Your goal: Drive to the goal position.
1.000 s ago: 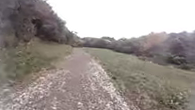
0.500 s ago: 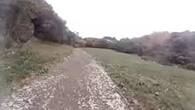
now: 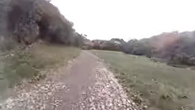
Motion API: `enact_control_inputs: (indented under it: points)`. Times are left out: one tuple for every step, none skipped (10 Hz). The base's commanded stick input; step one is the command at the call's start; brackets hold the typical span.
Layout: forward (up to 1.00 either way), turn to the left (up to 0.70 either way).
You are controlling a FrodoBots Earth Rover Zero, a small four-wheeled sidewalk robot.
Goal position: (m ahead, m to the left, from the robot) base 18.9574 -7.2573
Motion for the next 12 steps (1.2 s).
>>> enact_control_inputs:
  points:
    - [1.00, 0.03]
    - [1.00, 0.13]
    - [1.00, 0.20]
    - [1.00, 0.11]
    - [1.00, 0.01]
    - [1.00, 0.00]
    - [1.00, 0.00]
    - [1.00, -0.09]
    - [1.00, -0.26]
    - [1.00, -0.37]
    - [1.00, -0.31]
    - [1.00, -0.25]
